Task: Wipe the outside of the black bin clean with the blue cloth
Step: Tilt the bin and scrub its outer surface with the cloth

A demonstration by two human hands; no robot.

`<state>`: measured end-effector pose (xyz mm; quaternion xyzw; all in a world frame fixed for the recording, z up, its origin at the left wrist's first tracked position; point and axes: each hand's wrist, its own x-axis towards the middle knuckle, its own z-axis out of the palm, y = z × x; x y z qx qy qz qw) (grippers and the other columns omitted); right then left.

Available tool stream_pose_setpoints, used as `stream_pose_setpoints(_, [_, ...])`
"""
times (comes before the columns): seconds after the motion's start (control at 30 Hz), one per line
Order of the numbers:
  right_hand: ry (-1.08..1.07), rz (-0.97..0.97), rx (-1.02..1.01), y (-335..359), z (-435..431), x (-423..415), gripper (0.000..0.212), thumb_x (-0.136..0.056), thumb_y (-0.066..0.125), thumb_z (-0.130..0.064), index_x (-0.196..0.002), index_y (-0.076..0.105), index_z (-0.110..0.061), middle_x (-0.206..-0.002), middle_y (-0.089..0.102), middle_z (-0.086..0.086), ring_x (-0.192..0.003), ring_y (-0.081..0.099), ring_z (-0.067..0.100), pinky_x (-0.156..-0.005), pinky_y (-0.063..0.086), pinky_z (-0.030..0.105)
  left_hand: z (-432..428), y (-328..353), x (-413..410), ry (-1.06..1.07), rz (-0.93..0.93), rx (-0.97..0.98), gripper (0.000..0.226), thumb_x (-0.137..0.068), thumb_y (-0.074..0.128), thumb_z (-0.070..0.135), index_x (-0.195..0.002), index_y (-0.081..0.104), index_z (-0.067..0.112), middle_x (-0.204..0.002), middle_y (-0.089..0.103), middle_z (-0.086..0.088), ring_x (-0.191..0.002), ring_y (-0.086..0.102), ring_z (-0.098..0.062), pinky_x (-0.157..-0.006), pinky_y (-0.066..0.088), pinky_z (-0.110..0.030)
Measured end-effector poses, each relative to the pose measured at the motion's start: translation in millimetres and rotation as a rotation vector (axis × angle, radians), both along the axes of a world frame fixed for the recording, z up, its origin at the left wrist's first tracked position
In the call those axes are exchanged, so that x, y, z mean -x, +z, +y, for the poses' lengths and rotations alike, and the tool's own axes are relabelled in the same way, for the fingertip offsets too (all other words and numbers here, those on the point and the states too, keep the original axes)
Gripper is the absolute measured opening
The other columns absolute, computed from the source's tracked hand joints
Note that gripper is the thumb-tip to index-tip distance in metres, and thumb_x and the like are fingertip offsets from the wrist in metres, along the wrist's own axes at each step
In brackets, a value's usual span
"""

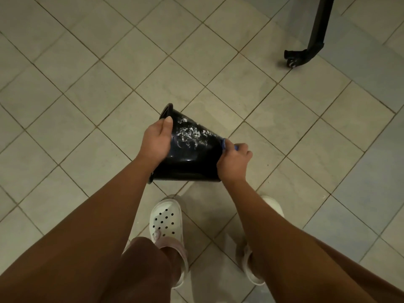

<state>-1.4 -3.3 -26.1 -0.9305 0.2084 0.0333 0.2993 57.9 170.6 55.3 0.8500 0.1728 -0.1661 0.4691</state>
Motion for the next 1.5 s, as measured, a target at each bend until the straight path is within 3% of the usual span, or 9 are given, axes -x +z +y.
stream_pose_setpoints(0.23, [0.267,-0.283,-0.002,7,29,17,0.042,-0.083,0.061,-0.011,-0.125,0.056,-0.010,-0.114,0.051,0.016,-0.104,0.039,0.030,-0.089,0.044,0.040,6,0,0,0.063,0.073,0.078,0.041,-0.106,0.032,0.041,-0.107,0.064,0.016,-0.104,0.069,-0.010,-0.101,0.065,-0.025,-0.097,0.050,-0.046])
stream_pose_setpoints(0.37, [0.151,-0.178,-0.008,-6,5,6,0.039,-0.087,0.056,-0.012,-0.125,0.058,-0.017,-0.118,0.053,0.015,-0.105,0.043,0.036,-0.081,0.048,0.050,3,2,0,0.101,0.067,0.093,0.041,-0.105,0.033,0.041,-0.113,0.064,0.016,-0.104,0.069,-0.006,-0.103,0.064,-0.024,-0.099,0.049,-0.045])
stream_pose_setpoints(0.47, [0.054,-0.178,-0.022,-10,5,22,0.038,-0.087,0.053,-0.009,-0.125,0.058,-0.011,-0.117,0.052,0.018,-0.103,0.043,0.036,-0.084,0.048,0.045,4,0,-2,0.122,0.071,0.076,0.042,-0.106,0.032,0.041,-0.115,0.064,0.015,-0.102,0.067,-0.004,-0.103,0.063,-0.024,-0.093,0.048,-0.039])
stream_pose_setpoints(0.7, [0.332,-0.368,-0.029,2,40,23,0.035,-0.084,0.051,-0.013,-0.118,0.060,-0.013,-0.110,0.054,0.011,-0.101,0.044,0.030,-0.083,0.044,0.046,9,-3,-1,0.153,0.153,0.133,0.040,-0.106,0.032,0.041,-0.110,0.063,0.014,-0.102,0.069,-0.010,-0.099,0.066,-0.027,-0.094,0.053,-0.047])
stream_pose_setpoints(0.87, [0.142,-0.195,-0.066,3,23,2,0.034,-0.085,0.051,-0.020,-0.118,0.061,-0.021,-0.116,0.055,0.009,-0.108,0.044,0.033,-0.082,0.043,0.055,3,0,-1,0.148,0.145,0.128,0.042,-0.105,0.035,0.042,-0.108,0.065,0.013,-0.103,0.070,-0.012,-0.099,0.067,-0.028,-0.093,0.053,-0.044])
stream_pose_setpoints(0.93, [0.090,-0.211,-0.027,5,27,17,0.037,-0.084,0.047,-0.019,-0.118,0.061,-0.019,-0.114,0.054,0.012,-0.105,0.043,0.033,-0.080,0.043,0.051,1,-2,0,0.123,0.149,0.097,0.043,-0.104,0.035,0.043,-0.105,0.066,0.013,-0.101,0.070,-0.010,-0.099,0.067,-0.028,-0.093,0.052,-0.044])
stream_pose_setpoints(1.2, [0.380,-0.329,-0.058,15,49,18,0.039,-0.084,0.045,-0.019,-0.121,0.058,-0.016,-0.117,0.051,0.010,-0.105,0.040,0.031,-0.081,0.042,0.050,2,-4,3,0.145,0.210,0.124,0.044,-0.104,0.034,0.042,-0.102,0.066,0.012,-0.101,0.070,-0.017,-0.097,0.068,-0.035,-0.091,0.054,-0.053])
stream_pose_setpoints(1.4, [0.118,-0.223,-0.003,10,31,15,0.039,-0.080,0.060,-0.011,-0.118,0.060,-0.017,-0.115,0.054,0.016,-0.102,0.045,0.037,-0.078,0.047,0.054,-5,-1,4,0.097,0.155,0.093,0.047,-0.104,0.035,0.043,-0.102,0.067,0.010,-0.100,0.070,-0.014,-0.096,0.066,-0.030,-0.095,0.051,-0.050])
stream_pose_setpoints(1.5, [0.145,-0.213,0.001,10,45,43,0.045,-0.079,0.061,-0.013,-0.124,0.054,-0.018,-0.119,0.048,0.013,-0.108,0.037,0.032,-0.084,0.044,0.052,-2,-4,3,0.106,0.169,0.093,0.048,-0.104,0.033,0.042,-0.100,0.067,0.009,-0.098,0.070,-0.015,-0.096,0.067,-0.032,-0.093,0.052,-0.051])
